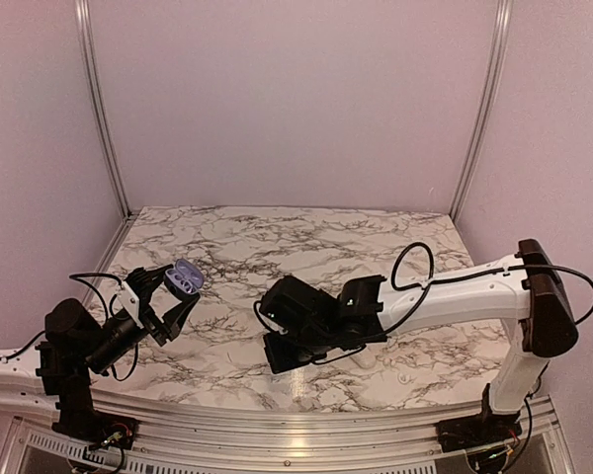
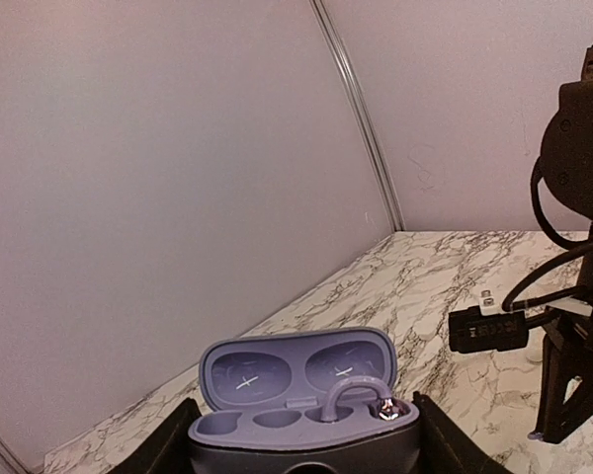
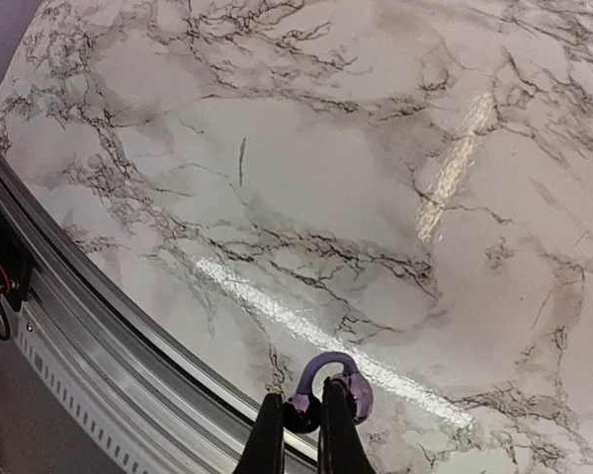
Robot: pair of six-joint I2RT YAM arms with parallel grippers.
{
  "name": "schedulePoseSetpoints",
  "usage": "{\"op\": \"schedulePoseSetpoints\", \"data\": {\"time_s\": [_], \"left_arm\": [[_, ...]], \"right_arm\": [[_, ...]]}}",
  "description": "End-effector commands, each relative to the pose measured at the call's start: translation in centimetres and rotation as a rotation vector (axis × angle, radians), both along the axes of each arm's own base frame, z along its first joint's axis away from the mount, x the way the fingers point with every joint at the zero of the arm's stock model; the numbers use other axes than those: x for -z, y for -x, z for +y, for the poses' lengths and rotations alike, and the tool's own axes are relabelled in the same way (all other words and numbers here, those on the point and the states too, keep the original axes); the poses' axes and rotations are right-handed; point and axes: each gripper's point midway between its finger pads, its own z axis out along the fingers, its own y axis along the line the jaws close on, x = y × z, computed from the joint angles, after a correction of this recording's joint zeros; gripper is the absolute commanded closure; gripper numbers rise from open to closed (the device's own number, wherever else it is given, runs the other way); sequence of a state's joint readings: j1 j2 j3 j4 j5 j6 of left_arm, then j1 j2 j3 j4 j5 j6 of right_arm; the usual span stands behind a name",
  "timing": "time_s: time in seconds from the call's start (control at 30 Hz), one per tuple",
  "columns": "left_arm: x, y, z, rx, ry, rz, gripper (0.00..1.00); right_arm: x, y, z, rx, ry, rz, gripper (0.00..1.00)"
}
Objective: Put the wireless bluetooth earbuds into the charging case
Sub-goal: Place the left earbud at the center of the board.
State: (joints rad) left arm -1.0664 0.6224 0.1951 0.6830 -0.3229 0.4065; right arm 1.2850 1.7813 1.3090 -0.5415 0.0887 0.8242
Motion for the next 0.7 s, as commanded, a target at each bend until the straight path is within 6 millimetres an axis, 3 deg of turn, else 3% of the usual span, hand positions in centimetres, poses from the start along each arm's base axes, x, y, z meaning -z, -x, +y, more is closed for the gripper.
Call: {"op": "schedulePoseSetpoints", "data": {"time_s": [0.0,0.1,0.17,0.4,0.57,0.67], "left_arm": [[-1.1,0.0,0.1,0.000,0.028,-0.010,0.77],[-1.0,-0.1,0.0,-0.005,0.021,-0.010,0.77],[-0.9,-0.2,-0.1,-0.008,0.015,-0.009,0.77],[-0.6,-0.4,-0.3,-0.013,0.001,-0.004,0.77],[-0.7,-0.4,-0.2,-0.011,0.007,-0.004,0.76],[-0.5,-0.4,-0.3,-0.011,0.001,-0.003,0.76]], "right_arm": [[1.0,-4.8,1.4,-0.023,-0.018,-0.081,0.89],[2.1,-6.8,1.5,-0.010,0.042,-0.111,0.67],[2.4,-7.4,1.5,-0.011,0.070,-0.111,0.60],[-0.1,-8.5,1.6,-0.042,0.102,-0.167,0.55],[0.9,-9.7,-0.7,-0.037,0.145,-0.176,0.59],[1.8,-9.0,-1.3,-0.085,0.114,-0.172,0.62]]}}
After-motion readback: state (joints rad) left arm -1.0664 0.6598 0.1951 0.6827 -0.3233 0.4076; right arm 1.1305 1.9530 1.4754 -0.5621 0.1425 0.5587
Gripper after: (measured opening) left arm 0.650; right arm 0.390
